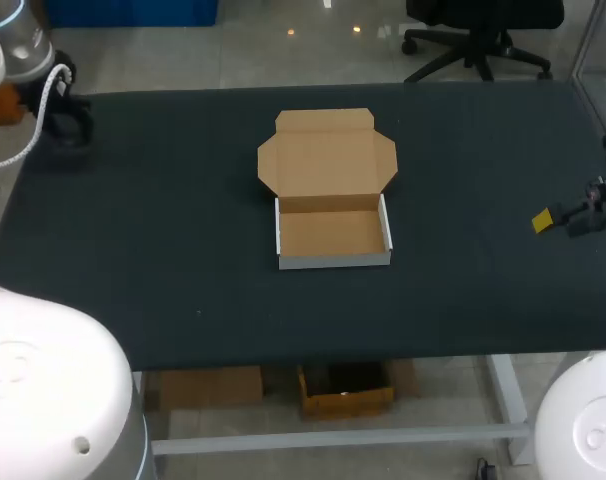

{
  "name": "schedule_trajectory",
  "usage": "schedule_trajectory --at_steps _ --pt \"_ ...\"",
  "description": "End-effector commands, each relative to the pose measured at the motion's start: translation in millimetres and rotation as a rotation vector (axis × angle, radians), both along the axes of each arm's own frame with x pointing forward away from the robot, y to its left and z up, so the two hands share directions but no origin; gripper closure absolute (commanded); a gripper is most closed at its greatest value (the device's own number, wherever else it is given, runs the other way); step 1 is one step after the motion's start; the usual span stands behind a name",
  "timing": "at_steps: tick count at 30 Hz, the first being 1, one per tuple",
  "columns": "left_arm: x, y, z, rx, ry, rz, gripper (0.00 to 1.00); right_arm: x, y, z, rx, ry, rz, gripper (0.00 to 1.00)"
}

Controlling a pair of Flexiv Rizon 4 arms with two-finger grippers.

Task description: Assemble the packaging by folding the flat box into shape, placing the metal phone stand inside, and closing the box properly

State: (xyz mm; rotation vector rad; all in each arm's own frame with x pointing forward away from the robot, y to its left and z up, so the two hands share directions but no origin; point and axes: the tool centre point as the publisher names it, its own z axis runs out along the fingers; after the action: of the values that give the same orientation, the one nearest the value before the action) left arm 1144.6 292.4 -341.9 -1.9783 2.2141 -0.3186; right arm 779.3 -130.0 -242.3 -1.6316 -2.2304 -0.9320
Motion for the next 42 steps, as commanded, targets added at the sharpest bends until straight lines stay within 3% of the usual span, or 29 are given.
schedule_trajectory --at_steps 1,14,24,42 --pt "-26.1 -9.0 13.4 -0.01 -0.198 -0.003 1.0 0.9 -5.0 4.3 0.005 -0.063 0.063 0.0" --pt "-52.4 -37.8 24.8 -0.009 -0.219 -0.06 1.0 12.3 -5.8 6.7 -0.107 -0.258 0.376 0.0" --pt "-69.5 -60.8 31.5 0.007 -0.242 -0.094 1.0 13.2 2.5 4.7 -0.179 -0.341 0.64 0.0" --pt "-97.6 -92.7 43.1 0.023 -0.263 -0.14 1.0 29.4 5.4 0.1 -0.206 -0.449 0.597 0.0"
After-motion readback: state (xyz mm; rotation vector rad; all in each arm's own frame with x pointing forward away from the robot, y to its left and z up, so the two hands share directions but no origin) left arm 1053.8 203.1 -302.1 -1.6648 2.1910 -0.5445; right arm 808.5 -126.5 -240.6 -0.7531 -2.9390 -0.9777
